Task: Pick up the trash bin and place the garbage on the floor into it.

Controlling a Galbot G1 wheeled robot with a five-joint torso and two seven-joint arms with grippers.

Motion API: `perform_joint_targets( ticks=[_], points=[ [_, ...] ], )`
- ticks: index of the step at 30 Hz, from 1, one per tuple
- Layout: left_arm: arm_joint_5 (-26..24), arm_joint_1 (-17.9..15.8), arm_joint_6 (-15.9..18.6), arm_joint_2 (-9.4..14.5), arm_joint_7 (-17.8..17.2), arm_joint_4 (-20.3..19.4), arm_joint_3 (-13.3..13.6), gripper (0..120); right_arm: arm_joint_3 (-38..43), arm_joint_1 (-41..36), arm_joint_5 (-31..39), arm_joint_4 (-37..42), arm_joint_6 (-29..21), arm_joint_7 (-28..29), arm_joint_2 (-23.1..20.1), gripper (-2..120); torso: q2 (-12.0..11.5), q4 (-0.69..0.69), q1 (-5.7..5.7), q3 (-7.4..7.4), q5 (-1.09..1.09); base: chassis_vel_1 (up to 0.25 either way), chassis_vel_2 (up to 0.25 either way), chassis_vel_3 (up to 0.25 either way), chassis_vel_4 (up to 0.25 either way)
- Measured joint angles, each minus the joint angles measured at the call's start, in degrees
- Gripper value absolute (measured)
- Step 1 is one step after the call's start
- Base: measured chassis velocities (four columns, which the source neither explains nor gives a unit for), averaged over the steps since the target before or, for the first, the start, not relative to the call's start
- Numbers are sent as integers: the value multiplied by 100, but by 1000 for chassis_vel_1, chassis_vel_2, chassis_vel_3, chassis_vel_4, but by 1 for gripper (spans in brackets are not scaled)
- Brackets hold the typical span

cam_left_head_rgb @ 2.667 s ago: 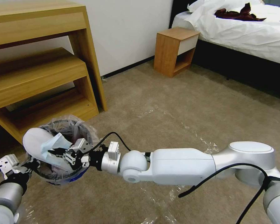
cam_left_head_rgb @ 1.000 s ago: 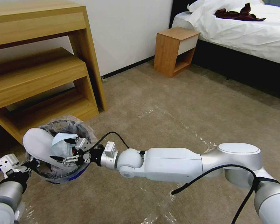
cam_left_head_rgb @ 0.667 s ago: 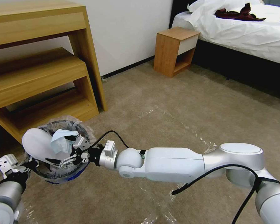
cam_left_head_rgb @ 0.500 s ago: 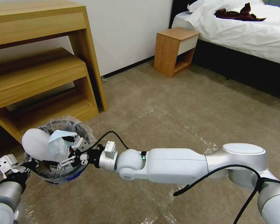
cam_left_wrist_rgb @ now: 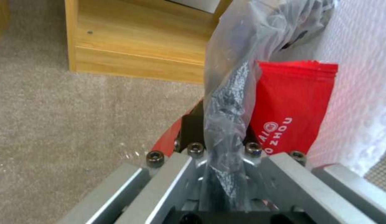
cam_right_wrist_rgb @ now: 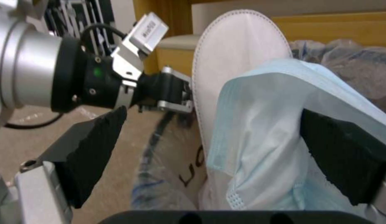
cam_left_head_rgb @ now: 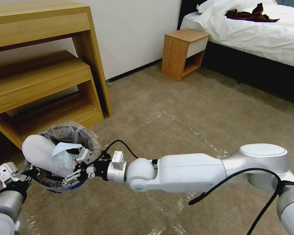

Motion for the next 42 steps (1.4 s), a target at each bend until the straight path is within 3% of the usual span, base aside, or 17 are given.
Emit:
perform_joint_targets(
  ticks=[11, 14, 42],
  points=[
    [61, -38, -16, -50, 41, 3, 38, 1, -289, 576, 103, 231, -620, 367, -87, 100, 0, 0, 0, 0, 0, 0, 0, 0, 0],
    [65, -59, -25, -79, 54, 15, 50, 1, -310, 728, 150, 245, -946, 584, 17, 100, 0, 0, 0, 0, 0, 0, 0, 0, 0],
    [351, -191, -119, -294, 243, 207, 198, 1, -632, 1478, 1482, 481, -2122, 1515, 665, 100, 0, 1, 0, 0, -1, 0, 0, 0, 0]
  ],
)
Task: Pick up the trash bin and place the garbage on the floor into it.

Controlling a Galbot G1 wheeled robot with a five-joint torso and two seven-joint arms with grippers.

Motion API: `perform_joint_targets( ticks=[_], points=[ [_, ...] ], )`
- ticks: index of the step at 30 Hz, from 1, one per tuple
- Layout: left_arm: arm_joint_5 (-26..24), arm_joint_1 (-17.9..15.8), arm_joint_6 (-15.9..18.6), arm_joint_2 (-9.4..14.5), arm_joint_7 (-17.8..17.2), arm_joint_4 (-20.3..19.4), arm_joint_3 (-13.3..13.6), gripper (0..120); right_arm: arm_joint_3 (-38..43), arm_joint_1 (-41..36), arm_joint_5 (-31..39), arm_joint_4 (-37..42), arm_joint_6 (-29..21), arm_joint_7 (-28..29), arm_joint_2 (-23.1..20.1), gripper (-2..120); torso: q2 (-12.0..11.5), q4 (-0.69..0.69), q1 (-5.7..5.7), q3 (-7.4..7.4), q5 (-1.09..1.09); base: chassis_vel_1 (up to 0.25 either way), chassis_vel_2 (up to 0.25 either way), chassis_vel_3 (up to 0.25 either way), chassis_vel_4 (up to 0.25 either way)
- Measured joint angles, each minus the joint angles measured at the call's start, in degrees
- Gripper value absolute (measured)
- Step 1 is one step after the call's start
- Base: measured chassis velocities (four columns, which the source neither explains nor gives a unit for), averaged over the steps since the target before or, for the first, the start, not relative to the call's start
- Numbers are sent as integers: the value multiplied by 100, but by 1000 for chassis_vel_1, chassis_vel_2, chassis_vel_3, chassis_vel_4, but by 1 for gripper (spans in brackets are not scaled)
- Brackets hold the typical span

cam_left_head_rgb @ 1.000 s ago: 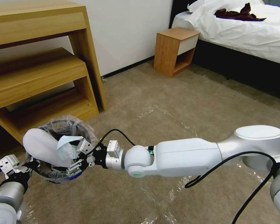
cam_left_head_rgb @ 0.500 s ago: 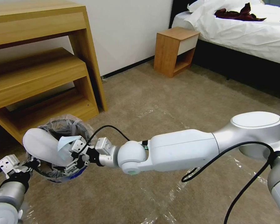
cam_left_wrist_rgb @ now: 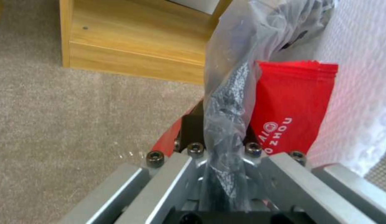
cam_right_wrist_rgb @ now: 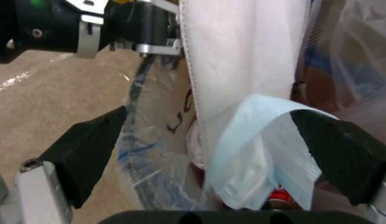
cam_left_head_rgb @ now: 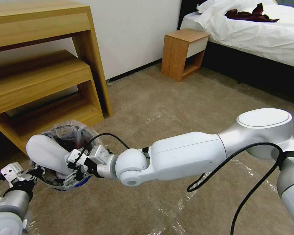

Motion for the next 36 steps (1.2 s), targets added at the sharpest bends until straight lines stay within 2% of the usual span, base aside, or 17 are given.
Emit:
perform_joint_targets(
  ticks=[8, 17, 31, 36],
  points=[
    [14, -21, -8, -9, 9, 21, 23, 1, 31, 68, 5, 79, -100, 175, -12, 100, 0, 0, 0, 0, 1, 0, 0, 0, 0],
    [16, -41, -9, 38, 0, 105, 15, 1, 379, 77, -12, 285, -142, 272, -266, 100, 0, -1, 0, 0, 1, 0, 0, 0, 0],
    [14, -77, 16, 38, -33, 103, 52, 1, 447, -165, -414, 367, -203, 468, -670, 100, 0, -1, 0, 0, 1, 0, 0, 0, 0],
    [5, -101, 20, 48, -45, 103, 48, 1, 360, -279, -495, 357, -205, 480, -671, 100, 0, -1, 0, 0, 1, 0, 0, 0, 0]
  ],
)
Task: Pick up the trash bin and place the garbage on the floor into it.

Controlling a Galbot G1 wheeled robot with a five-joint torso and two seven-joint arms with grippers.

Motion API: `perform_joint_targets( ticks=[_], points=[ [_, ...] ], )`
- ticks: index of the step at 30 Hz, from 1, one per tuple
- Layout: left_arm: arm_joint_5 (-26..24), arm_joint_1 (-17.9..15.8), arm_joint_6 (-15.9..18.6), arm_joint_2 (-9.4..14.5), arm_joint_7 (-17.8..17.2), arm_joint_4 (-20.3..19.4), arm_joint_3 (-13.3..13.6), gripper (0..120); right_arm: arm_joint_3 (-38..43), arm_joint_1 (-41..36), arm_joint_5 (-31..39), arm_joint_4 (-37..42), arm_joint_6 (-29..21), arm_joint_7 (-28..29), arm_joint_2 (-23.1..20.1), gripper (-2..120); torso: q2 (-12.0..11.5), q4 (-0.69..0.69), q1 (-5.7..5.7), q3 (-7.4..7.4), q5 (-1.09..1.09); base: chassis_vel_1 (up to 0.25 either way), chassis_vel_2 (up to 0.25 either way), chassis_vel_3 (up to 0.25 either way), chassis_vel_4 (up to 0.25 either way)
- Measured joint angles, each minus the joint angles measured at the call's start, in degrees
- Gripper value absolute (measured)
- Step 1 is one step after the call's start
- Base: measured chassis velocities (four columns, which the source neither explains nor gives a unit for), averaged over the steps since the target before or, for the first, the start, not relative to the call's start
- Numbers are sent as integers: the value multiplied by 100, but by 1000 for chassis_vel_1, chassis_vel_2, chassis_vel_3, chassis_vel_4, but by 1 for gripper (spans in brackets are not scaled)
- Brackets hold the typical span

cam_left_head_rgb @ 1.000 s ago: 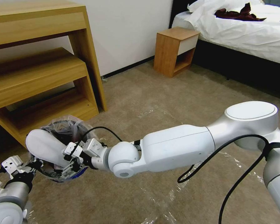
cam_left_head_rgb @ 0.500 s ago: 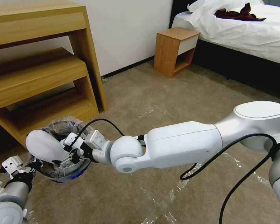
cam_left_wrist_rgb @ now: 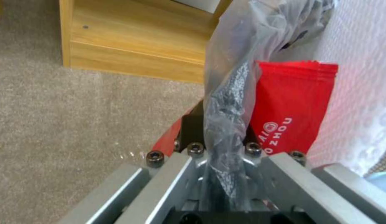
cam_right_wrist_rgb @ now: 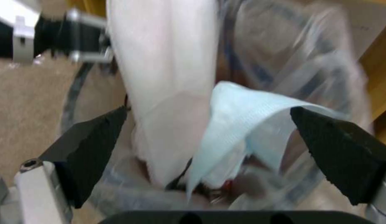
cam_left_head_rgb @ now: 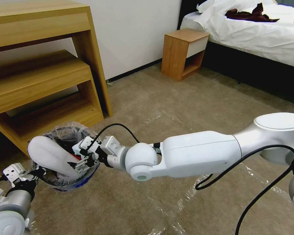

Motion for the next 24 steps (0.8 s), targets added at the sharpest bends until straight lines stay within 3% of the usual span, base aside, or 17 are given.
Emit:
perform_joint_targets(
  ticks=[7, 24],
  points=[
    [-16, -53, 2, -42, -1, 0, 4, 1, -338, -28, -36, -116, 0, 2, 290, 100, 0, 2, 0, 0, 0, 0, 0, 0, 0],
    [-104, -171, 21, -50, -29, 19, 19, 1, -703, -64, -40, -119, -18, 76, 496, 100, 0, 1, 0, 0, 0, 0, 0, 0, 0]
  ],
)
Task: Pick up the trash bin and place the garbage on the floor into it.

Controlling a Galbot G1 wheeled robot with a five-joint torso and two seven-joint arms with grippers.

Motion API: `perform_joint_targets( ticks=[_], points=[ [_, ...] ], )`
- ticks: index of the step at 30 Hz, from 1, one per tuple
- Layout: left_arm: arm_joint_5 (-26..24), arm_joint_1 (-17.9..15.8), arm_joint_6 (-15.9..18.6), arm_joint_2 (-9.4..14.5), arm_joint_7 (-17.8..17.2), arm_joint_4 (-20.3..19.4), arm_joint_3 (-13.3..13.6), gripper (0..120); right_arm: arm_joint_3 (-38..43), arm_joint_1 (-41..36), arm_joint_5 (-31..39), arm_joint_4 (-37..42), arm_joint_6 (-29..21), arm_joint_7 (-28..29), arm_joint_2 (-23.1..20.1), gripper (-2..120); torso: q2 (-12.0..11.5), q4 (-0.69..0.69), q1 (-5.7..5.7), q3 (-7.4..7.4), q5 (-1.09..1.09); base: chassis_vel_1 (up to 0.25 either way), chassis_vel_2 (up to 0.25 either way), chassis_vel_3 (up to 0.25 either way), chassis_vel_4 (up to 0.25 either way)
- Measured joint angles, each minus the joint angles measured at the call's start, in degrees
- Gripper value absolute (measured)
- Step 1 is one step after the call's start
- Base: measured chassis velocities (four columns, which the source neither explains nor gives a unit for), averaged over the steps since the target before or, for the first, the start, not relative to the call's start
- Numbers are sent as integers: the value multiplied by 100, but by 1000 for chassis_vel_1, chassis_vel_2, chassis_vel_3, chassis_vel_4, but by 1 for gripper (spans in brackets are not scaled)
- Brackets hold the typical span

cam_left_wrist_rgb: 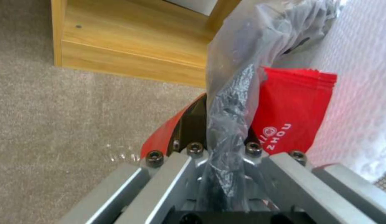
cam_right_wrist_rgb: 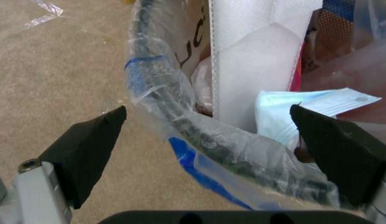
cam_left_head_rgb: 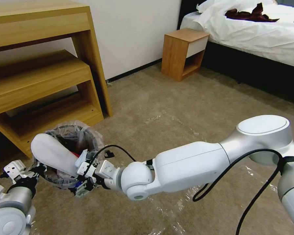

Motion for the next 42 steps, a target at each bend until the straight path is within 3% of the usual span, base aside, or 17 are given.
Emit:
perform_joint_targets(
  ticks=[22, 34, 42],
  points=[
    [22, 20, -5, 27, 8, 63, 8, 1, 690, -39, -135, -165, 271, -56, 47, 100, 0, 0, 0, 0, 0, 0, 0, 0, 0],
    [51, 51, -7, 42, 8, 88, 5, 1, 1111, -46, -285, -115, 407, -170, -151, 100, 0, 0, 0, 0, 0, 0, 0, 0, 0],
    [59, 95, -15, 51, 8, 77, -35, 1, 1916, -309, -458, -172, 1060, -726, -413, 100, 0, 0, 0, 0, 0, 0, 0, 0, 0]
  ],
)
